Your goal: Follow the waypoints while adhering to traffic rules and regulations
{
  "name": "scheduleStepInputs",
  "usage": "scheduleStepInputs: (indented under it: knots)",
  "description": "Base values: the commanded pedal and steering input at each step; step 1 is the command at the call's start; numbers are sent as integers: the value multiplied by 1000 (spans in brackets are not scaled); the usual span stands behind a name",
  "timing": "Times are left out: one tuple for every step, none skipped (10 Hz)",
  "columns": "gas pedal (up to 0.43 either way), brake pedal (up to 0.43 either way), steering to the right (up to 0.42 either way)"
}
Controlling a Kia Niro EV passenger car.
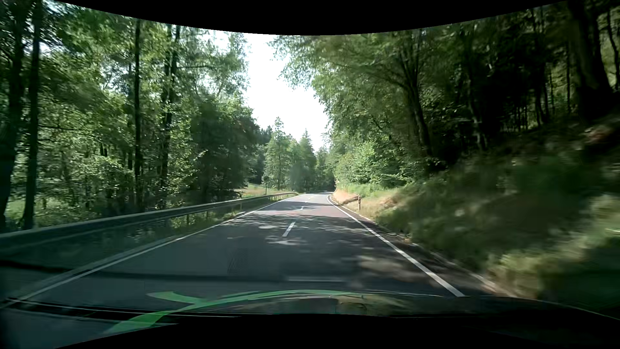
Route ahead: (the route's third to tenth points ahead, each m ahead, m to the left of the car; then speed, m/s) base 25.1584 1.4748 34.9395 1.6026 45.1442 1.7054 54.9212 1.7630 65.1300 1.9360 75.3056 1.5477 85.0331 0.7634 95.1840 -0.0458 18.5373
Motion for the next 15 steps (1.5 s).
scheduleStepInputs:
  knots:
    - [209, 0, -16]
    - [228, 0, -14]
    - [240, 0, -12]
    - [248, 0, -10]
    - [248, 0, -9]
    - [248, 0, -9]
    - [248, 0, -9]
    - [248, 0, -9]
    - [240, 0, -8]
    - [240, 0, -8]
    - [228, 0, -8]
    - [228, 0, -7]
    - [209, 0, -5]
    - [177, 0, -3]
    - [177, 0, -3]
